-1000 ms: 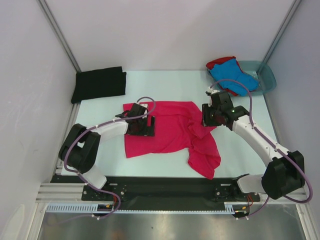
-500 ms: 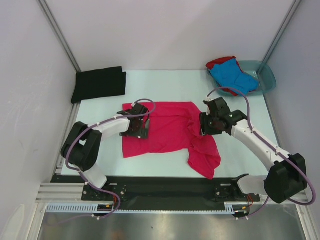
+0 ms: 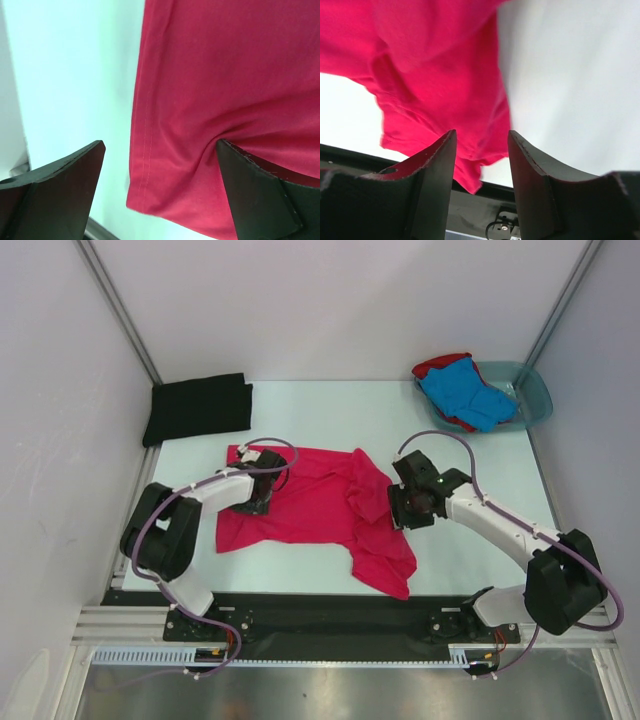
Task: Fold and stack the t-shirts
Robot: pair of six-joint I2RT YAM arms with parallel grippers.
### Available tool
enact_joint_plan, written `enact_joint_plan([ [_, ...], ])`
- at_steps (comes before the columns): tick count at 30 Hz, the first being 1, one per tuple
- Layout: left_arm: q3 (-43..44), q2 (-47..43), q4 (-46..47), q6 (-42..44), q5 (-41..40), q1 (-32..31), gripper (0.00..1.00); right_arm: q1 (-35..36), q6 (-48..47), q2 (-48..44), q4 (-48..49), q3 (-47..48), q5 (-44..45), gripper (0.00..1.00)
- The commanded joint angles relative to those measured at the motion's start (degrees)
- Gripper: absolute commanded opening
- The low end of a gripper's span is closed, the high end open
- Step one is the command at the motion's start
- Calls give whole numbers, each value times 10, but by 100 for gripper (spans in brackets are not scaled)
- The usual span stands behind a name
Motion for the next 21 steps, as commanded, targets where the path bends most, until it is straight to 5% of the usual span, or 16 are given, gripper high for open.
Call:
enact_joint_plan([
  [1,-14,-31,-44,-27,-87,4,100,12,23,-2,2,-7,20,51],
  [11,14,-107,-31,-25,-54,-18,100,11,26,-9,71,-8,40,55],
  [16,5,-187,66,-10,150,-36,100,-33,62,14,189,-18,-71,55],
  [21,-6,-220,136,-4,247,-42,100,-76,126,27,295,-40,-114,56],
])
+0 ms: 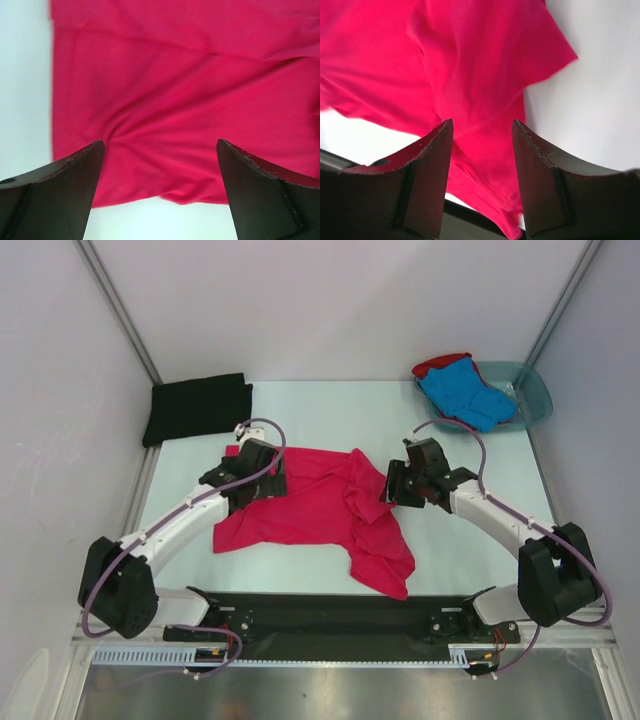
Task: Fold and stack the t-shirts
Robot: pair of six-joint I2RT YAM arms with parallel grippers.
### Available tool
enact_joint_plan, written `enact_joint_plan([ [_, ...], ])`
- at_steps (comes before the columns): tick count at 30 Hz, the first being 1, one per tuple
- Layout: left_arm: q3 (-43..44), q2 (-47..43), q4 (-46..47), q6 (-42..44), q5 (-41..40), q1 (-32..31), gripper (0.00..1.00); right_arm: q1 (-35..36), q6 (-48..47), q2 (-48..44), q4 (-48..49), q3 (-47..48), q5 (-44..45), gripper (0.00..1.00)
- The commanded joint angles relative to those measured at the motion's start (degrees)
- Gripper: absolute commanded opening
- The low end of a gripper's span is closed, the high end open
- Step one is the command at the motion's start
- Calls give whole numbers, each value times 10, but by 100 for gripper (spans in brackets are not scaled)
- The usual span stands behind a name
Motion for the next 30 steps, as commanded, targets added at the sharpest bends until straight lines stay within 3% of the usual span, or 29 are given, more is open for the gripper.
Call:
enact_joint_plan([
  [1,8,-22,65,6,102,-6,100,-27,76,11,121,-28,-77,56],
  [10,17,-20,53,18,113,-7,100,-53,169,25,199,-60,-128,56],
  [23,18,5,60,24,139,-7,100,-35,181,-45,104,-66,-55,56],
  [30,18,10,57,24,144,-8,100,-23,208,-29,122,-84,-53,55],
])
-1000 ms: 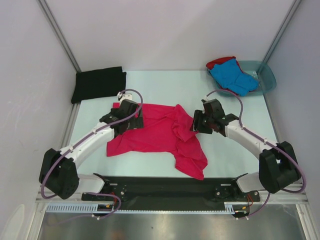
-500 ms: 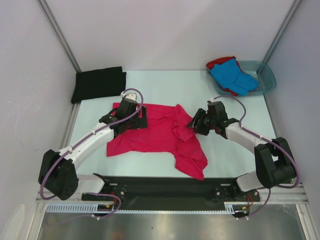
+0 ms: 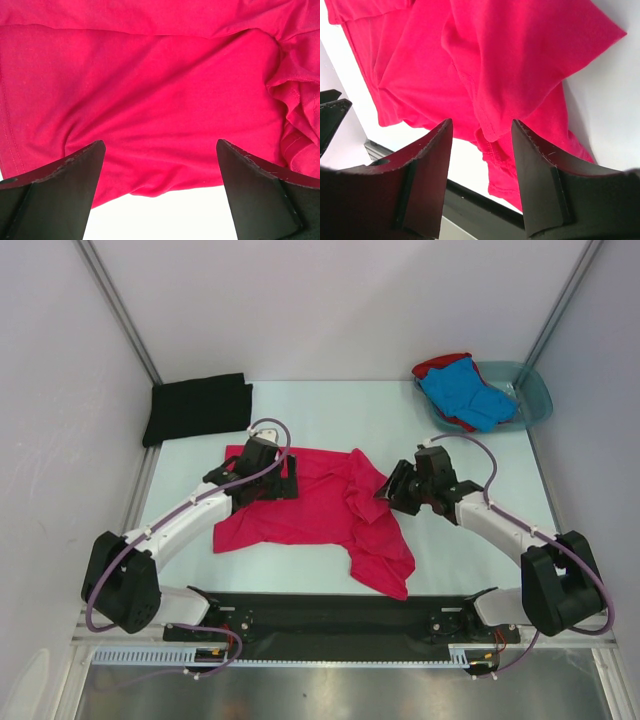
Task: Fold and stack the t-shirts
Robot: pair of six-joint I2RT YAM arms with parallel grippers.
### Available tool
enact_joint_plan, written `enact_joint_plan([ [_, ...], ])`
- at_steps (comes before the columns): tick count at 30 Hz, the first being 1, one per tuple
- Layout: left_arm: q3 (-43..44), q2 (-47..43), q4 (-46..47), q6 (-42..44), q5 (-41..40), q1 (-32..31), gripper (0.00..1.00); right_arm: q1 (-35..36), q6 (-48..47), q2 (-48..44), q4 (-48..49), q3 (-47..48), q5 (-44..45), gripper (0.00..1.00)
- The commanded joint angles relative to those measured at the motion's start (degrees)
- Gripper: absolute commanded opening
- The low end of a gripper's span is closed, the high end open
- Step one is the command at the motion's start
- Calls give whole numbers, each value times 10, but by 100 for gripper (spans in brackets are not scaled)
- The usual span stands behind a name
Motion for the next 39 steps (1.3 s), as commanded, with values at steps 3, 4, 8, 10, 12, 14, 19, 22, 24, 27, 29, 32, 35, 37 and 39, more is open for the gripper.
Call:
enact_joint_plan([
  [3,17,-3,16,14,4,-6,100,12,28,4,12,-12,28,55],
  [4,17,-3,14,14,3,-5,100,13,27,5,14,-14,30,56],
  [8,18,1,12,14,5,-5,100,12,27,20,25,-13,32,56],
  [10,18,1,10,15,4,-5,100,12,26,32,31,-12,32,55],
  [12,19,2,12,15,4,-5,100,11,27,44,33,-10,28,56],
  [14,21,4,9,18,2,-5,100,13,28,52,41,-10,29,55],
  [19,24,11,3,20,0,-6,100,11,25,76,59,-7,26,48],
  [22,25,16,3,20,-3,-5,100,7,18,84,67,-3,24,16],
  [24,26,20,4,22,-5,-5,100,6,3,86,70,10,25,0],
  [27,28,26,5,21,-7,-6,100,7,-36,80,51,40,53,0],
  [29,30,32,7,22,-5,-6,100,7,-61,76,19,66,91,0],
  [32,33,44,11,23,0,-6,100,3,-124,83,-38,142,143,0],
  [35,35,51,15,25,4,-6,100,-4,-156,97,-59,187,168,0],
  [37,37,57,16,26,10,-5,100,-5,-177,123,-85,235,189,1],
  [39,38,62,17,28,13,-6,100,-7,-189,143,-98,262,212,1],
])
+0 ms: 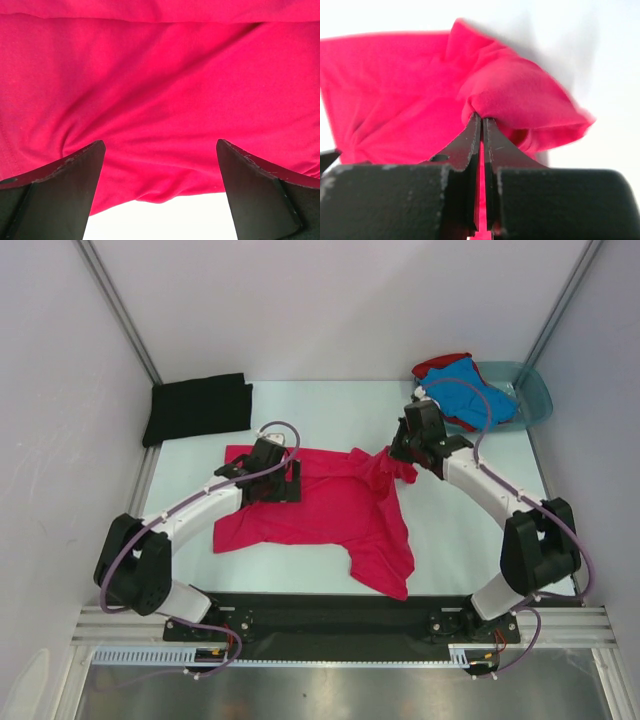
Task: Fold and stack the t-shirts
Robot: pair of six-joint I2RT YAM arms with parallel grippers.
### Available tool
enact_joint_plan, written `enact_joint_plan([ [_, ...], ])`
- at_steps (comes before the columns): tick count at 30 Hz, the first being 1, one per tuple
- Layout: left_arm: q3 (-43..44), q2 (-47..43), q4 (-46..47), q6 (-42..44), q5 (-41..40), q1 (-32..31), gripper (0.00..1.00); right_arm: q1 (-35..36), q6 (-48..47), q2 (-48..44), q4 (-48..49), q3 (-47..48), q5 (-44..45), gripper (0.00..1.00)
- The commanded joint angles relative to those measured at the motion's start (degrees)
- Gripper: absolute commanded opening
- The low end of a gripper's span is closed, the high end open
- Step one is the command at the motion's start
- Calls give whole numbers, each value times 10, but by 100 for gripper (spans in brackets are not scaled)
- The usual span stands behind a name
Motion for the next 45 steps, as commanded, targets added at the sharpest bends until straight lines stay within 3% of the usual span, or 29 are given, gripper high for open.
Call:
enact_joint_plan([
  [1,30,6,15,14,16,-6,100,-4,-58,49,-53,71,72,1],
  [11,34,42,18,25,24,-5,100,-19,-62,178,-108,168,206,1],
  [21,46,64,18,29,24,-5,100,-62,-68,194,-112,176,311,1],
  [24,47,68,19,30,28,-6,100,-67,-95,201,-107,187,324,13],
  [27,45,67,18,29,30,-5,100,-68,-126,210,-107,201,343,48],
  [28,44,66,18,29,30,-5,100,-67,-127,210,-113,204,351,72],
  [29,42,65,18,29,30,-6,100,-67,-128,209,-119,207,349,76],
  [32,37,61,20,29,29,-6,100,-63,-121,181,-136,190,352,81],
  [34,34,57,22,28,27,-6,100,-62,-121,154,-144,172,296,86],
  [45,34,37,19,32,29,-7,100,-40,-74,-5,-145,-25,137,91],
])
